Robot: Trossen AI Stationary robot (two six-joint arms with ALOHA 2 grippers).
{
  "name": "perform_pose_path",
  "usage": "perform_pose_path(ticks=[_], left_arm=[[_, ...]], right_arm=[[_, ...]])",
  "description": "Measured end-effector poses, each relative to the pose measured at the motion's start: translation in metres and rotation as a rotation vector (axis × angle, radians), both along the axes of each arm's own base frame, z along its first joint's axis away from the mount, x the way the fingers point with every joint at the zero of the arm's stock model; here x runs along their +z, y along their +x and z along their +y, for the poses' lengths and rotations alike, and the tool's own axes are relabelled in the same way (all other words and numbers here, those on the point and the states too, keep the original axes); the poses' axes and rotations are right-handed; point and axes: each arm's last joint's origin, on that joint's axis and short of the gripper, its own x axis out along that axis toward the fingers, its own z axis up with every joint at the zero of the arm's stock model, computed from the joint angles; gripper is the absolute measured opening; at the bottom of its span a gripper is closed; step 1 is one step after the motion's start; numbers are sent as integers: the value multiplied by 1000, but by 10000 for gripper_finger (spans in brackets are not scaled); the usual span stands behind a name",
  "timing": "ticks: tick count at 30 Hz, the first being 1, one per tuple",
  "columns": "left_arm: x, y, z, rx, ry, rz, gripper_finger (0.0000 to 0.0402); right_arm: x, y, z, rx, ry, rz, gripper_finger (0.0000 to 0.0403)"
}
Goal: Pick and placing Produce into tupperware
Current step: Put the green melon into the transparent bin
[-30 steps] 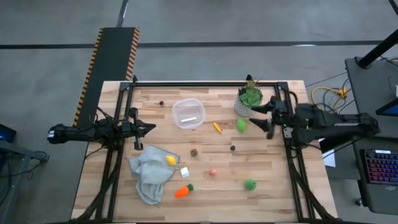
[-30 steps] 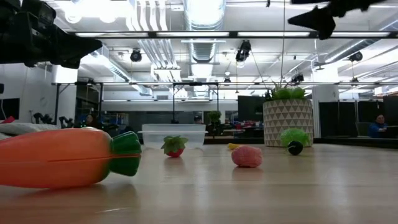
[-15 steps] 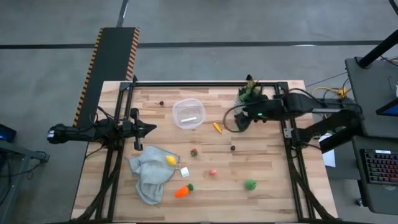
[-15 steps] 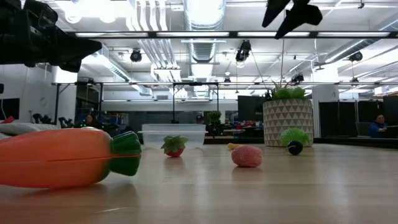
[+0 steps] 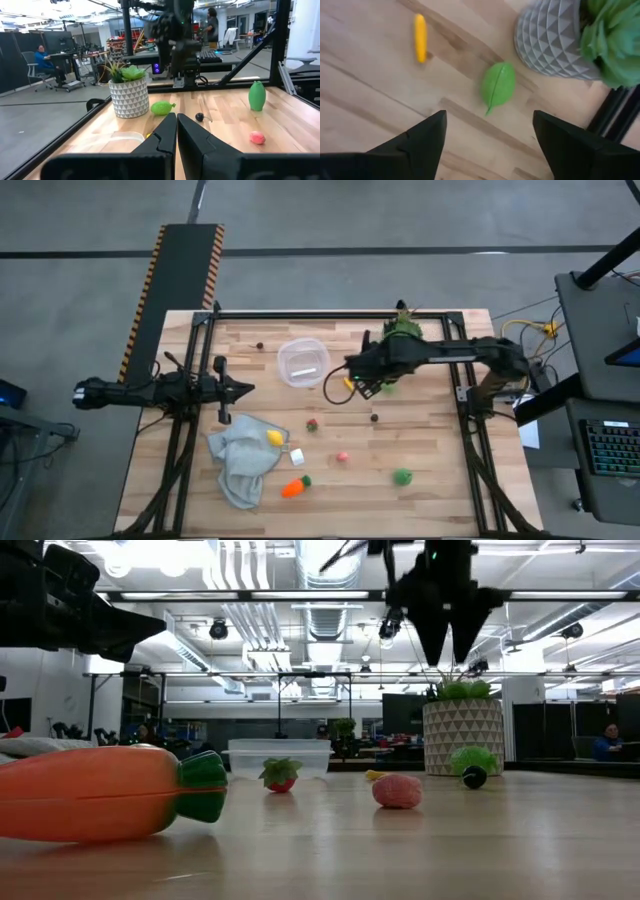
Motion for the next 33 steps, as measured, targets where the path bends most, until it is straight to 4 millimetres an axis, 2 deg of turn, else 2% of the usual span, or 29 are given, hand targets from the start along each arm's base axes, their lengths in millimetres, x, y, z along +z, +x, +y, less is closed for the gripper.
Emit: perform_pose_path(ticks=[4, 8, 14, 19, 23, 33], left_arm=[[0, 0, 0, -6, 0, 1, 0], [0, 0, -1, -35, 0, 2, 0], [0, 0, -1, -41, 0, 2, 0], [0, 0, -1, -41, 0, 2, 0], [0, 0, -1, -44, 0, 5, 0], [-1, 1, -2, -57, 1, 8, 0]], right_arm=[[-19, 6, -9, -29, 11, 70, 316], [-29, 2, -16, -57, 9, 98, 330], [-44, -8, -22, -106, 5, 45, 328], [-66, -16, -26, -132, 7, -7, 325], [-85, -24, -31, -163, 10, 17, 325], [-117, -31, -42, -193, 53, -45, 326]])
